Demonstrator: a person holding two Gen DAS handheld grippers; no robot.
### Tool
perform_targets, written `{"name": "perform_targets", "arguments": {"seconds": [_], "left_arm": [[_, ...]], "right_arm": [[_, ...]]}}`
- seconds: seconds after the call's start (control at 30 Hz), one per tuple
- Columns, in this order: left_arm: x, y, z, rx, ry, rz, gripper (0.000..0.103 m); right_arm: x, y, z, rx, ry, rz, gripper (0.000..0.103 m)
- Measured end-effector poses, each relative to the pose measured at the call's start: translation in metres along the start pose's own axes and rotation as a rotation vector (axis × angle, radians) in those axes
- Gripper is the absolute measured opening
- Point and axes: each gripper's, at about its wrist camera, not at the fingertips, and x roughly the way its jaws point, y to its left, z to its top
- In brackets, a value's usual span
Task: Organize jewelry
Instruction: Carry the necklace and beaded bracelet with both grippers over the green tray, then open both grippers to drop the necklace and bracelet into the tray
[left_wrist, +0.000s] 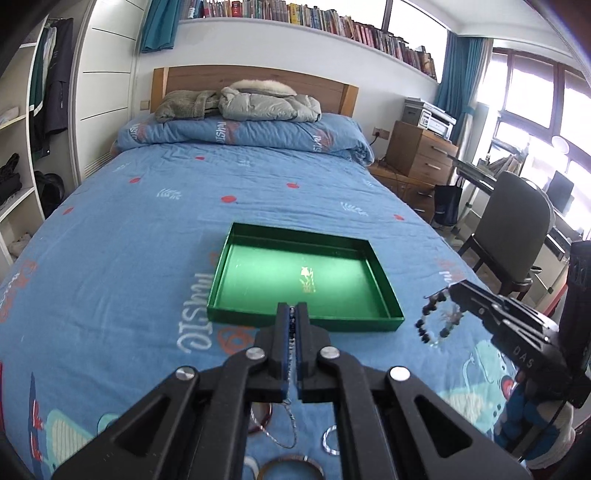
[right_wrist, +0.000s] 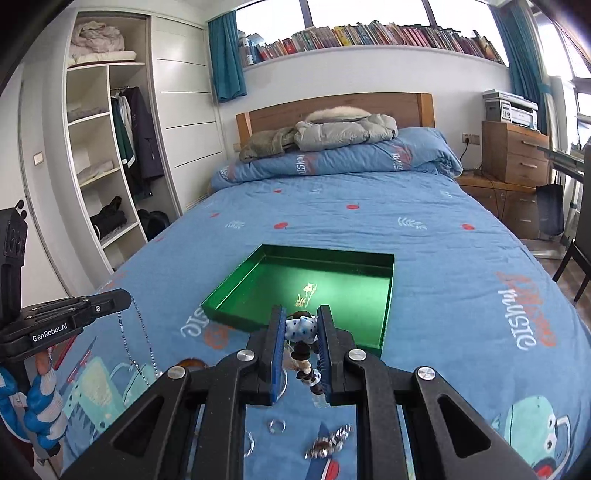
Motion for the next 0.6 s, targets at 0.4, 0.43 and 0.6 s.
{"name": "perform_targets", "arguments": {"seconds": [0.4, 0.43, 0.6], "left_arm": [[0.141, 0.008, 0.060, -0.022, 0.083, 0.037, 0.002], [0.155, 0.013, 0.053, -0.022, 0.111, 0.061, 0.002], [0.207, 0.037, 0.036, -0.040, 0.211, 0.124, 0.002]], "right_arm": [[0.149, -0.034, 0.014, 0.070, 0.131, 0.000, 0.017], [0.160, -0.039, 0.008, 0.076, 0.161, -0.014, 0.017], [0.186, -0.054, -0.017, 0.071, 0.246, -0.073, 0.017]]}}
